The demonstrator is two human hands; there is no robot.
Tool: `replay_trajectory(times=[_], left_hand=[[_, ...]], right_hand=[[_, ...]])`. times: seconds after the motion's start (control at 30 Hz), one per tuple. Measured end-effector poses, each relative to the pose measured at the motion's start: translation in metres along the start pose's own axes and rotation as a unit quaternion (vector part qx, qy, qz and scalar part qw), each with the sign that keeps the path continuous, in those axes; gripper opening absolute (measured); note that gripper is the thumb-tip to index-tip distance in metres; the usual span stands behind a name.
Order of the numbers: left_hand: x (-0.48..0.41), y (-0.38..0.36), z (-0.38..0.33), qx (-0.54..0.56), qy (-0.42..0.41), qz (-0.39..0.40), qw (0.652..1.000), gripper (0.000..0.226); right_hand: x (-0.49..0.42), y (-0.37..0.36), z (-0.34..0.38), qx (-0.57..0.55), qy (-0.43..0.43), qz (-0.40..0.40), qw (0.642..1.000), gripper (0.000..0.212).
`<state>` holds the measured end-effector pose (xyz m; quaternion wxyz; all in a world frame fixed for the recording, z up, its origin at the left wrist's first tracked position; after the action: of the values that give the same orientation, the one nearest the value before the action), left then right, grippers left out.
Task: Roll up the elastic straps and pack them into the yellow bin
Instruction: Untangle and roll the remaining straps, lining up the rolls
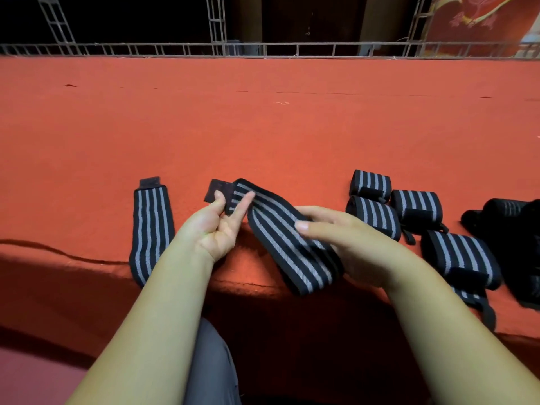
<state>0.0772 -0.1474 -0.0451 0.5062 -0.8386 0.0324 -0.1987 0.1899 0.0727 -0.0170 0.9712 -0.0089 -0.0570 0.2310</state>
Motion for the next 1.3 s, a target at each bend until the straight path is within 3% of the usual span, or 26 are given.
replay_trajectory(times=[0.1, 0.17, 0.23, 0.33, 0.4, 0.6, 0.77, 0.97, 1.3], left_hand=[[0.000, -0.007, 0.001, 0.015, -0.026, 0.021, 0.999, 0.035], [-0.006, -0.007, -0.002, -0.019, -0.038, 0.030, 0.999, 0.043], [-0.012, -0.004, -0.006, -0.086, -0.062, 0.037, 0.994, 0.058], [-0.013, -0.001, -0.013, -0.230, -0.105, 0.043, 0.966, 0.064], [-0.010, -0.001, -0.017, -0.285, -0.120, 0.049, 0.950, 0.056], [-0.001, 0.002, -0.022, -0.283, -0.149, 0.061, 0.945, 0.032], [0.009, 0.007, -0.032, -0.307, -0.176, 0.052, 0.934, 0.035], [0.029, 0.018, -0.049, -0.345, -0.213, 0.064, 0.912, 0.030], [0.066, 0.029, -0.087, -0.461, -0.274, 0.012, 0.844, 0.031]], right_hand=[[-0.002, -0.001, 0.004, -0.093, 0.043, 0.033, 0.994, 0.047], [-0.003, -0.003, 0.004, -0.144, 0.085, 0.060, 0.984, 0.043], [-0.007, -0.004, 0.003, -0.180, 0.107, 0.030, 0.977, 0.044], [-0.020, -0.001, -0.006, -0.131, 0.073, -0.029, 0.988, 0.068], [-0.026, -0.001, -0.011, -0.089, 0.026, -0.062, 0.994, 0.064], [-0.033, -0.009, -0.021, -0.019, 0.037, -0.078, 0.996, 0.082], [-0.037, -0.020, -0.027, 0.005, 0.048, -0.074, 0.996, 0.083], [-0.049, -0.039, -0.032, 0.037, 0.030, -0.060, 0.997, 0.075], [-0.080, -0.089, -0.038, 0.086, 0.004, -0.048, 0.995, 0.034]])
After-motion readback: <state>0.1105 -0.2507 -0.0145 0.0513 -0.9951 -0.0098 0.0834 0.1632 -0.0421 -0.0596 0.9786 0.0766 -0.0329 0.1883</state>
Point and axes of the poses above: each hand's wrist, its own x-axis away from the middle knuckle, its own y-axis out of the back of the hand, z = x × y, the point moved 2 cm from there along -x, towards the middle knuckle, and after that the axes turned 9 degrees about z, right-handed, at the moved point
